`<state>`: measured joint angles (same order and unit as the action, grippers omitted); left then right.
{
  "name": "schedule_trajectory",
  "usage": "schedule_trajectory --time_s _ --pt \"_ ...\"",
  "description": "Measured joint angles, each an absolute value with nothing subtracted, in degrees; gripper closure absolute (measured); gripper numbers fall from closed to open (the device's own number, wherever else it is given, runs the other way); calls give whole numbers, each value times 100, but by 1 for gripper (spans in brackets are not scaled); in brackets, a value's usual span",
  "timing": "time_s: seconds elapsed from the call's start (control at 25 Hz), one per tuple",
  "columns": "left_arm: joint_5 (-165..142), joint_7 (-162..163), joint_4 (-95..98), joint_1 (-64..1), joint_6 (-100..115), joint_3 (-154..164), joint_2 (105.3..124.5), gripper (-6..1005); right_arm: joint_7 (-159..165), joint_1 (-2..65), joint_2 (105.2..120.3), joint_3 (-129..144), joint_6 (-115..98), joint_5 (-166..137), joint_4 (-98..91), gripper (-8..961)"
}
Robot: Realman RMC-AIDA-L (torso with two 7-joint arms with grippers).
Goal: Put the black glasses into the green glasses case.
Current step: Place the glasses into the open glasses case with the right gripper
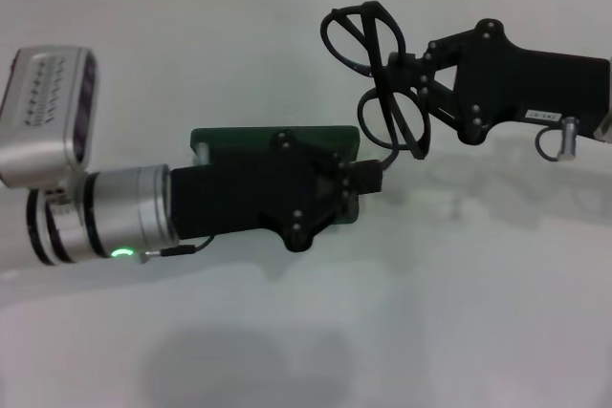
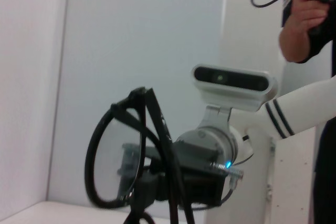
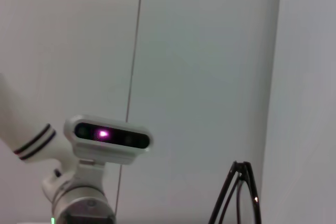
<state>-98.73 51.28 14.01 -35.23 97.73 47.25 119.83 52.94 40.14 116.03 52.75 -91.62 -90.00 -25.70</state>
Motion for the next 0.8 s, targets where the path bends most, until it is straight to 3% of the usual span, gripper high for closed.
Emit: schedule_trajectory --time_s 0.8 --pt "-9814 5089 1224 -3830 9821 4736 12041 959 5229 4075 11619 6038 -9199 -8362 -2513 845"
